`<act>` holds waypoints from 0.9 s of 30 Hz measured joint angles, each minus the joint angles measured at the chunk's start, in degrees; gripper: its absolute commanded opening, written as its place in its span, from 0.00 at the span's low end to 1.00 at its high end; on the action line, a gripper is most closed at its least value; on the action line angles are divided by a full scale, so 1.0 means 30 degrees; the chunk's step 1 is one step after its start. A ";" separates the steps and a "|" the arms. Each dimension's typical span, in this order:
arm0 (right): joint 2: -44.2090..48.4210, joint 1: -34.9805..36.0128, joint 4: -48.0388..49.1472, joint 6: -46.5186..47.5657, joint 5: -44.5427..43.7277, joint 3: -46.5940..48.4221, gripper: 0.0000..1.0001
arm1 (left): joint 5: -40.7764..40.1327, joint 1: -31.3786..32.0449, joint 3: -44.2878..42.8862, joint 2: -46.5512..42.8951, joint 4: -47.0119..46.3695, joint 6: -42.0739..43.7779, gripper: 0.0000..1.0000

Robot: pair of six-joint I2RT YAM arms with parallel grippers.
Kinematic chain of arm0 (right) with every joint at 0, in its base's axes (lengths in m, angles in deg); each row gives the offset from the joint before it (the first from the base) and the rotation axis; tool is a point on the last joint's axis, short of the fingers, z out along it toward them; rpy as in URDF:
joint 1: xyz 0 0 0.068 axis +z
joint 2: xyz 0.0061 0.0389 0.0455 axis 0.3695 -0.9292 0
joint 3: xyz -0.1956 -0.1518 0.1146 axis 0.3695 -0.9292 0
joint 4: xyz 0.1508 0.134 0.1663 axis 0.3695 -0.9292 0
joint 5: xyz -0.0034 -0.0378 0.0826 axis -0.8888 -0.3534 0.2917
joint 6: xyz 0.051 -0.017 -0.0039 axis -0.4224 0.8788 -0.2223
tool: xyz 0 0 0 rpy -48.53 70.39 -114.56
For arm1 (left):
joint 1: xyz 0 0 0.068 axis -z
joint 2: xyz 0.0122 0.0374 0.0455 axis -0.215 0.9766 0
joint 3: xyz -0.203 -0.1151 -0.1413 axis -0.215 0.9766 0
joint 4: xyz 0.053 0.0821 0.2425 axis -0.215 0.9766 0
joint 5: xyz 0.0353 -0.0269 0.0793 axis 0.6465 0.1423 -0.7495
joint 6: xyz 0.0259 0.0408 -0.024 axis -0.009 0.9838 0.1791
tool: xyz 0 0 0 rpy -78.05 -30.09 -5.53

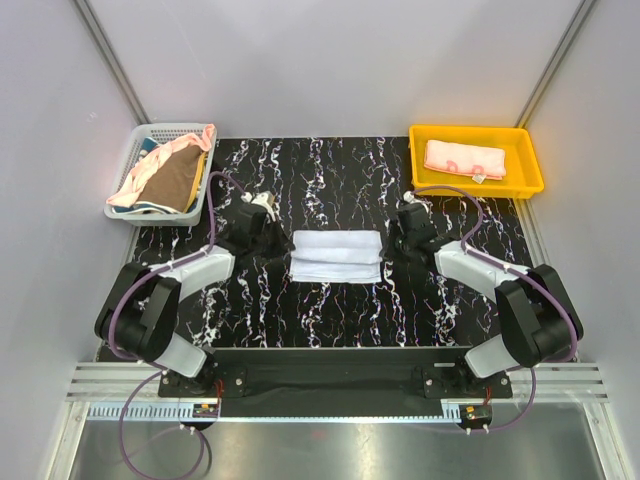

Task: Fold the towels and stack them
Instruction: Fold the towel

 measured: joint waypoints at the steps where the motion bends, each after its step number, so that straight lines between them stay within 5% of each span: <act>1: 0.0000 0.0000 0.0022 -0.0022 0.0007 -0.0073 0.06 | -0.0022 0.0058 0.0189 -0.0022 -0.0007 -0.0007 0.00; 8: 0.0000 0.0080 0.0189 -0.0175 0.0044 -0.0452 0.06 | -0.0036 0.0240 0.1209 -0.0080 -0.0044 -0.0015 0.00; 11: 0.0000 0.0146 0.0401 -0.0291 0.0153 -0.0641 0.15 | -0.0044 0.0240 0.1370 -0.0109 -0.0109 -0.0007 0.00; 21: 0.0466 0.0146 0.0423 -0.0510 0.0160 -0.1246 0.37 | -0.0066 0.0240 0.1566 -0.0641 0.0226 0.0073 0.30; 27: 0.1923 0.0160 -0.0619 -0.0517 -0.0058 -0.0911 0.40 | -0.0342 0.0335 0.1217 -0.2055 0.1530 0.0233 0.34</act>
